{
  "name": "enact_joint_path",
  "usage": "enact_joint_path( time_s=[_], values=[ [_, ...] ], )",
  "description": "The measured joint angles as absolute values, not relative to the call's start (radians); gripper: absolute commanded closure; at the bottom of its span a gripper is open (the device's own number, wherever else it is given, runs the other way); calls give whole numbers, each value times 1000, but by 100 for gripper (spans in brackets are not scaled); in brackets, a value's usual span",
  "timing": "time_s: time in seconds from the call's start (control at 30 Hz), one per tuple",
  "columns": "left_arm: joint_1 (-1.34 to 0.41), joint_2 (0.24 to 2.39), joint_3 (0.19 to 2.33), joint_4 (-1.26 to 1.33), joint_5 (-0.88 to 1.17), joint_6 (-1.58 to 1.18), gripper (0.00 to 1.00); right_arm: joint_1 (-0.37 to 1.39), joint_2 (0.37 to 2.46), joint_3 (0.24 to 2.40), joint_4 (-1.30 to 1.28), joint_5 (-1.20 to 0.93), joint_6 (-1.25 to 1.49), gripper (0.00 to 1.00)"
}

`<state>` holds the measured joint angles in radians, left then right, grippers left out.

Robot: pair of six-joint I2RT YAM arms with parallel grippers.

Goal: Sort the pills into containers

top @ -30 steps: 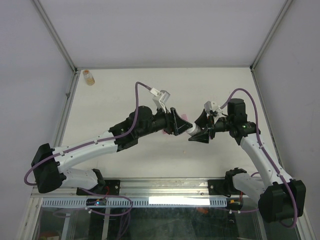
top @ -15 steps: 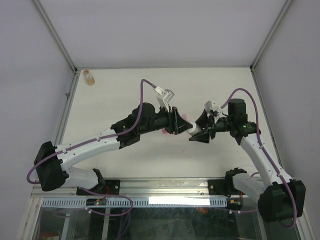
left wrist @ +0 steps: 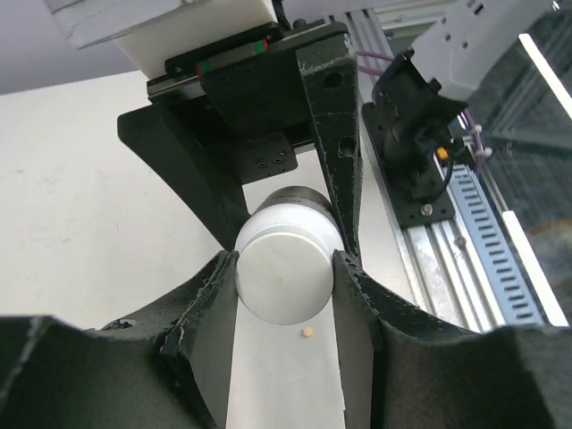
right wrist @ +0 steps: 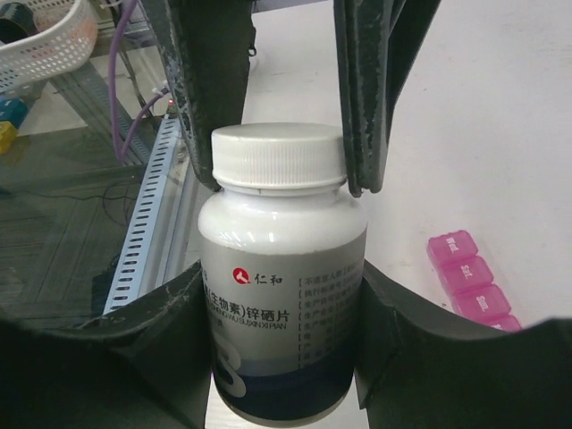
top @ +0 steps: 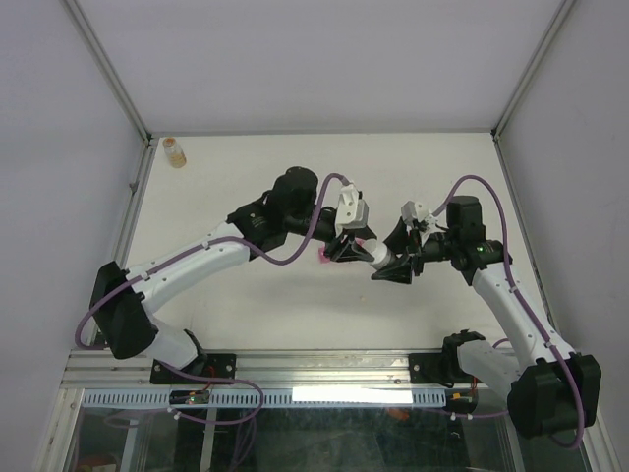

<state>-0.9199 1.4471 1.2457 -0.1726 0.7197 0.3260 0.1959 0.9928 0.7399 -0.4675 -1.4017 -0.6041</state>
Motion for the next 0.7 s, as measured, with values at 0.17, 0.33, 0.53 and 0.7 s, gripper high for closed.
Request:
enact_joint_path(
  time_s=[0.17, 0.33, 0.53, 0.7],
  values=[
    [-881, 1506, 1312, -269, 814, 458, 5, 192, 993, 740, -453, -1370, -592, 100],
    [-882, 1440, 1159, -64, 739, 348, 1, 192, 993, 740, -441, -1370, -582, 100],
    [-869, 1222, 912, 234, 537, 22, 1, 192, 994, 740, -438, -1370, -581, 100],
    [-862, 1104, 847, 344, 418, -325, 17, 192, 995, 740, -438, -1370, -581, 100]
  ],
)
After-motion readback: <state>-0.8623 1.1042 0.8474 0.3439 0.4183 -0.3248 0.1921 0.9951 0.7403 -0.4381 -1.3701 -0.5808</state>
